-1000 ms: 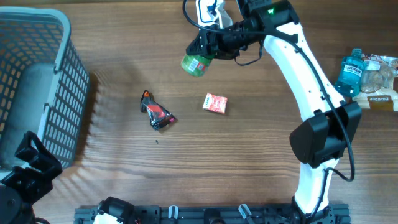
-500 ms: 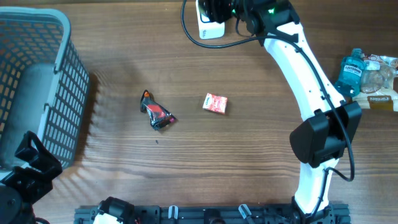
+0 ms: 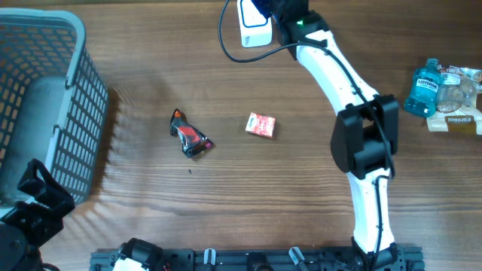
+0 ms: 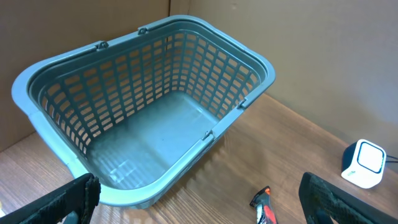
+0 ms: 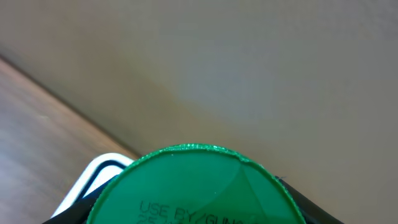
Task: Scan the item barcode
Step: 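Hold the jar's label in front of the scanner window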
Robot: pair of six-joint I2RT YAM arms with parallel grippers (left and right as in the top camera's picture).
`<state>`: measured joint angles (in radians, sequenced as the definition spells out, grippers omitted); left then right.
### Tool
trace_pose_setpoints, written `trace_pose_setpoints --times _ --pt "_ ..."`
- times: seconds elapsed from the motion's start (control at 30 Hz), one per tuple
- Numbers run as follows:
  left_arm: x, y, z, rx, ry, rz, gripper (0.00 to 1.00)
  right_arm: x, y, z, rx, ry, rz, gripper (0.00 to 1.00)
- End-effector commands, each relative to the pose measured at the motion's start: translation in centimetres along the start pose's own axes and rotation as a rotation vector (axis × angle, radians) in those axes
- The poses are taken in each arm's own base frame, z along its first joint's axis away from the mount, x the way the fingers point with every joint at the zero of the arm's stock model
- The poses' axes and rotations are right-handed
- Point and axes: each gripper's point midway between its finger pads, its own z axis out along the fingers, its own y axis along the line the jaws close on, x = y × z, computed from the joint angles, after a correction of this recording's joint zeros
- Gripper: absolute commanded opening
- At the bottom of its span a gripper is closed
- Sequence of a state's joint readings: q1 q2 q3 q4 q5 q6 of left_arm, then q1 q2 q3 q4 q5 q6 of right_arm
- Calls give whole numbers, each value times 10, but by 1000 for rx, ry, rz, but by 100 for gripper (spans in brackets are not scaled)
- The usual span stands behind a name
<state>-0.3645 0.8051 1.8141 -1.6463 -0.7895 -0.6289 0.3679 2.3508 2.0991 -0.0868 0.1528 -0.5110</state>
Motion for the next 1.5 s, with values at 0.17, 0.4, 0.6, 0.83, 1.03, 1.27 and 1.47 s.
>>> trace_pose_setpoints --times 0.17,0.4,0.6,0.83,1.03,1.27,1.47 --pt "-4 5 2 -46 -25 22 100 -20 21 11 99 -65 -87 41" --pt "0 11 2 -74 -13 51 100 7 25 34 205 -40 -208 41" --pt "-1 13 2 -88 -21 55 100 11 23 40 267 -52 -281 41" --pt "-4 16 2 -105 -35 56 100 8 39 40 258 -55 -339 41" --pt "-4 16 2 -104 -35 56 100 19 66 49 252 -52 -373 41" --pt "-4 16 2 -105 -35 59 100 26 80 53 252 -47 -455 40" --pt "-4 16 2 -107 -37 60 100 44 82 59 281 13 -596 40"
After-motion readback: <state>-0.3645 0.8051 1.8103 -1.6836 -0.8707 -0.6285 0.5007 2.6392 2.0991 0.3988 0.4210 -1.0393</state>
